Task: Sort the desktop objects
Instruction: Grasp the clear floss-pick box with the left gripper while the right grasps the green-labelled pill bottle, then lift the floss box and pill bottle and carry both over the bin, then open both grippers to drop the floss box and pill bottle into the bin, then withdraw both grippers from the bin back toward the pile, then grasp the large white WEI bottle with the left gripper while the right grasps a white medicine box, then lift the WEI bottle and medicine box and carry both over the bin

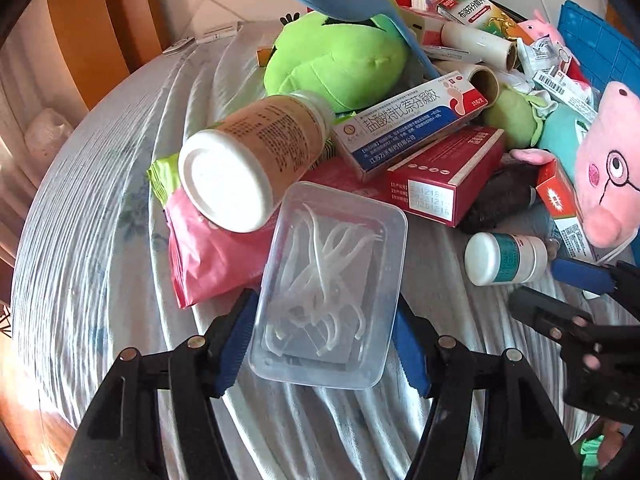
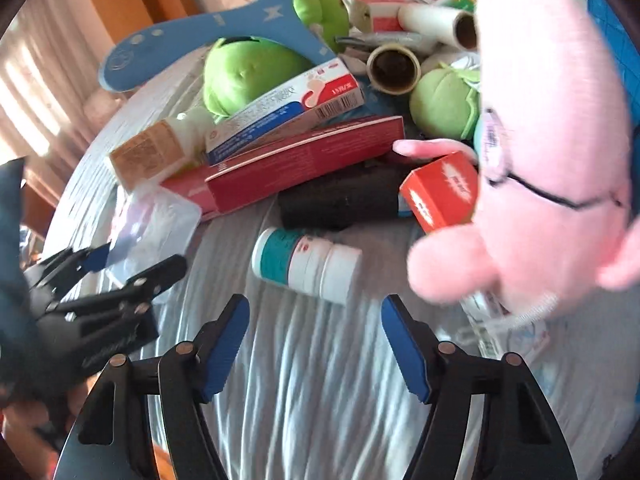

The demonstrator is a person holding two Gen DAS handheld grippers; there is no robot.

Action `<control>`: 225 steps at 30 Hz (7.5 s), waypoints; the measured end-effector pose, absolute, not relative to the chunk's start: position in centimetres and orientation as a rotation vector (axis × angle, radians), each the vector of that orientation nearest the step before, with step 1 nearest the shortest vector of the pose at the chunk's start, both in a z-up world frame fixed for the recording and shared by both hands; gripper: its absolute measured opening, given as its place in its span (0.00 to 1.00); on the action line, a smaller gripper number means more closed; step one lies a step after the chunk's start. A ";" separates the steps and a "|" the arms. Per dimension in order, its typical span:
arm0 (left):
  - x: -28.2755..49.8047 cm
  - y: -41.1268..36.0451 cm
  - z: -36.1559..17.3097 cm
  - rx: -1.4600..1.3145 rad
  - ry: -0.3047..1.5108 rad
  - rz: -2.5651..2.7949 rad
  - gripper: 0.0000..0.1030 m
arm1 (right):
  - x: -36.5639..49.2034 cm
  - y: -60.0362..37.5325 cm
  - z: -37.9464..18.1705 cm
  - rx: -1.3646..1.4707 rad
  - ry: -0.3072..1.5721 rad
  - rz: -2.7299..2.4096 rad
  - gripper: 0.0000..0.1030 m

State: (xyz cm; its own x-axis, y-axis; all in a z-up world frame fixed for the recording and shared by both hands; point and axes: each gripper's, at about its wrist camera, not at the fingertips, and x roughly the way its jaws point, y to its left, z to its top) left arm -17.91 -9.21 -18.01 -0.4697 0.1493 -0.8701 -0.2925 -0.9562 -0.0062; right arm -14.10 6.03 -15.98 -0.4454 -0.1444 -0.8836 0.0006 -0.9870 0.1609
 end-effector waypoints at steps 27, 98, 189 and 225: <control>-14.8 -3.4 -2.9 -1.024 0.201 2.556 0.61 | -11.3 10.3 -0.2 1.149 -0.146 -2.885 0.64; 1.4 47.9 11.1 -0.812 0.509 2.220 0.75 | 7.9 60.4 10.8 1.179 0.045 -3.454 0.94; -21.3 -12.8 -3.5 -1.200 0.033 2.723 0.09 | -22.0 24.3 -4.5 1.372 -0.427 -2.890 0.31; -13.0 -2.6 -1.5 -1.148 0.194 2.622 0.52 | -14.1 25.5 2.5 1.077 -0.271 -2.992 0.29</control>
